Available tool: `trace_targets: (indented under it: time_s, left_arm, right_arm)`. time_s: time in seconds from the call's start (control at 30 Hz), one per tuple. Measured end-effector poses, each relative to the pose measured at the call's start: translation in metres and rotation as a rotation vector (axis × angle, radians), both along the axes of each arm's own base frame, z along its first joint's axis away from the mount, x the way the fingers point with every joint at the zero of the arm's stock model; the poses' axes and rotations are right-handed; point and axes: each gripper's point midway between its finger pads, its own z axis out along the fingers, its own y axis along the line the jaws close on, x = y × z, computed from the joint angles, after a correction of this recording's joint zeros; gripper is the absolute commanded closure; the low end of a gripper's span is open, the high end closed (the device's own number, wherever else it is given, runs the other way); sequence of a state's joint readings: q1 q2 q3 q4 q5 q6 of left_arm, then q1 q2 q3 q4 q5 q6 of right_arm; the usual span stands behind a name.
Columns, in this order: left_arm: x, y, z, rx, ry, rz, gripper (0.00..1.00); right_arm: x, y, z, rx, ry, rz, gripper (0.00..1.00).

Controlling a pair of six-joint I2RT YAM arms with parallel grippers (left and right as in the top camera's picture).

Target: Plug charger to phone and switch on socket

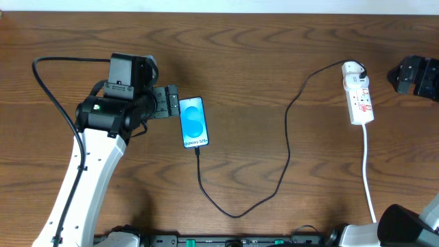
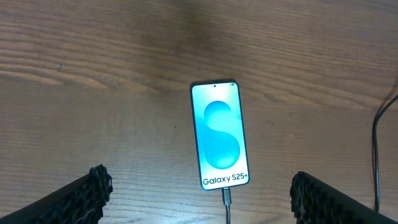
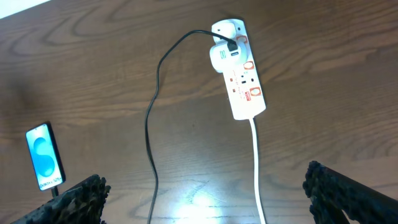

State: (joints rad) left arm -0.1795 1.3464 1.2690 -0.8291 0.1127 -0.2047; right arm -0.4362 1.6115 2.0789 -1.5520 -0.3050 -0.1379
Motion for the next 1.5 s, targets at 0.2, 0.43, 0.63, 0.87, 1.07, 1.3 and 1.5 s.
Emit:
trace_targets:
  time_s: [0.2, 0.43, 0.63, 0.87, 1.07, 1.3, 1.5]
  left_arm:
    - [0.000, 0.000, 0.000, 0.000, 0.000, 0.000, 0.06]
    - [0.000, 0.000, 0.000, 0.000, 0.000, 0.000, 0.06]
    - [0.000, 0.000, 0.000, 0.000, 0.000, 0.000, 0.06]
    - [-0.003, 0.000, 0.010, -0.006, -0.030, -0.001, 0.06]
    - [-0.007, 0.001, 0.035, -0.023, -0.116, -0.001, 0.06]
    - [-0.007, 0.000, 0.055, -0.057, -0.283, -0.005, 0.06]
    - [-0.009, -0.001, 0.039, -0.092, -0.457, -0.009, 0.06]
  right_arm:
    - [0.000, 0.000, 0.000, 0.000, 0.000, 0.000, 0.01]
    - [0.000, 0.000, 0.000, 0.000, 0.000, -0.001, 0.01]
    - [0.000, 0.000, 0.000, 0.000, 0.000, 0.000, 0.01]
    - [0.000, 0.000, 0.000, 0.000, 0.000, 0.000, 0.01]
    - [0.000, 0.000, 0.000, 0.000, 0.000, 0.000, 0.01]
    - [0.000, 0.000, 0.000, 0.000, 0.001, 0.000, 0.01]
    - [0.000, 0.000, 0.000, 0.001, 0.002, 0.000, 0.01]
